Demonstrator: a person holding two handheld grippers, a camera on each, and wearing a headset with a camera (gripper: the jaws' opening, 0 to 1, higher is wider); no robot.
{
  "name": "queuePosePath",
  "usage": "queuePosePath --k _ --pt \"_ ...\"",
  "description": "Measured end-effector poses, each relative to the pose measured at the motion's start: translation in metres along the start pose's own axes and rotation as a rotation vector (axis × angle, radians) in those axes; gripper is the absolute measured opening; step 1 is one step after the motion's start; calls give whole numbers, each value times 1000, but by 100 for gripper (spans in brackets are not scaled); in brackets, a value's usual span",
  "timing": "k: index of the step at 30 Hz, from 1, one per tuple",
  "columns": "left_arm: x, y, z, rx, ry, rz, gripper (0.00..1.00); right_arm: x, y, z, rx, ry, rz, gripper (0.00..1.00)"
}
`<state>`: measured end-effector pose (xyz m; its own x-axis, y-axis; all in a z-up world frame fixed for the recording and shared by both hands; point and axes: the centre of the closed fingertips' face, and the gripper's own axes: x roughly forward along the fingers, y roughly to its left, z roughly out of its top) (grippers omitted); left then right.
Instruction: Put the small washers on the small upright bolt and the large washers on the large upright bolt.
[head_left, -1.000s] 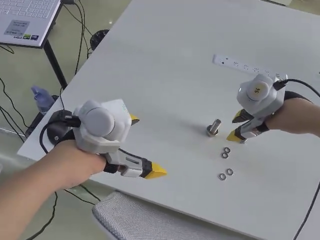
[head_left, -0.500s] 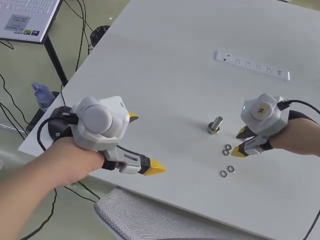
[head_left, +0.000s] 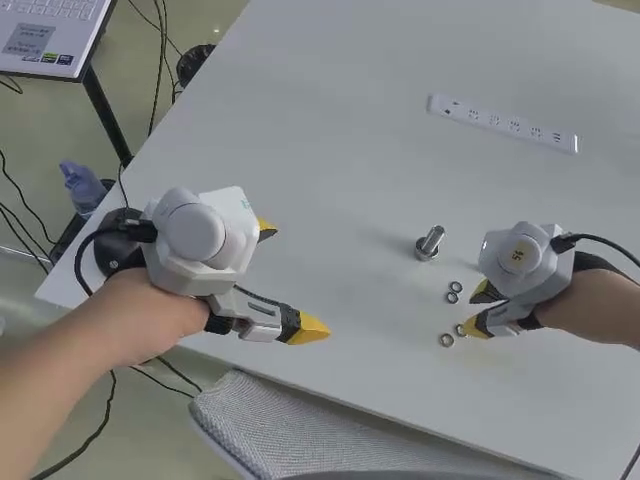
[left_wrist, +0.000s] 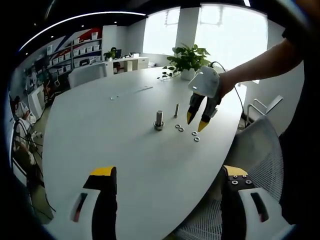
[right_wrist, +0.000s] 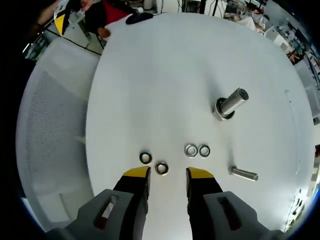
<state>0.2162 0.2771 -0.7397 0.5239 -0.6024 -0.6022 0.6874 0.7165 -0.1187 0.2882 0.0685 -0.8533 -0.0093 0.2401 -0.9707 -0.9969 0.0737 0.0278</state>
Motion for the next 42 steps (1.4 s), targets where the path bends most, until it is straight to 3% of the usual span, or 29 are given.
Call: queuePosePath --k 22,29,42 --pt "-4 1 -7 -4 9 8 85 16 1 -10 -13 -4 -33 28" --pt "-3 -1 -8 5 12 1 84 19 1 -12 -40 -3 -34 22" --pt "-6 -1 -10 1 8 4 83 23 4 -10 -97 36 -27 17"
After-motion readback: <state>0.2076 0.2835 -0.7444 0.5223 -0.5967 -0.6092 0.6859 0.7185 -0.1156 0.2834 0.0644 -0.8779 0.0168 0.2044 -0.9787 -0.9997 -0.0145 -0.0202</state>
